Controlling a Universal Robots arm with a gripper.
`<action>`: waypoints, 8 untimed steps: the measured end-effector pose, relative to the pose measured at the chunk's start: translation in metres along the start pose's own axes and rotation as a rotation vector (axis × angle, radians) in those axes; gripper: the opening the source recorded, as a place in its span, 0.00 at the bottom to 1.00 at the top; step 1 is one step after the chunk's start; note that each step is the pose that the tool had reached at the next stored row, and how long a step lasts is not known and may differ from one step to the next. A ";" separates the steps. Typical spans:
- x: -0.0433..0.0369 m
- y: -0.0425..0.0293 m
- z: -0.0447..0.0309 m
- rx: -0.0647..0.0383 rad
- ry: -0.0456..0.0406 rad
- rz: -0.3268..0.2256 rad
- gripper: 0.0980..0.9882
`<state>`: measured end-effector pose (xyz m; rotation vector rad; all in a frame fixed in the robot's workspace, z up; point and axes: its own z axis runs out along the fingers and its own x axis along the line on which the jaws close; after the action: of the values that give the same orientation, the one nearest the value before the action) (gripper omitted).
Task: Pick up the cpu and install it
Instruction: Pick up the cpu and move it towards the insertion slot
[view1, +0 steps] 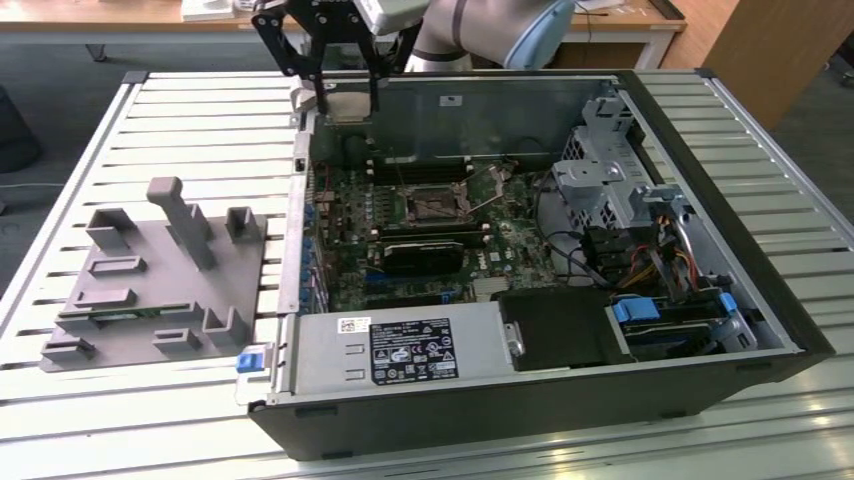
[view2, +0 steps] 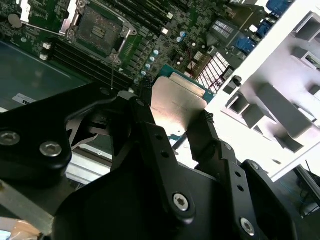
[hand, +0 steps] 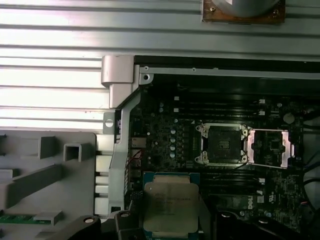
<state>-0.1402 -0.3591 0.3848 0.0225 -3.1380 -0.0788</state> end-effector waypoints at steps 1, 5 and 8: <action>-0.0013 0.0001 0.0000 0.000 0.0000 0.000 0.49; -0.0064 0.0006 0.0000 0.000 0.0001 0.000 0.49; -0.0112 0.0012 0.0000 0.000 0.0000 0.000 0.49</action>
<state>-0.1291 -0.3577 0.3848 0.0224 -3.1380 -0.0788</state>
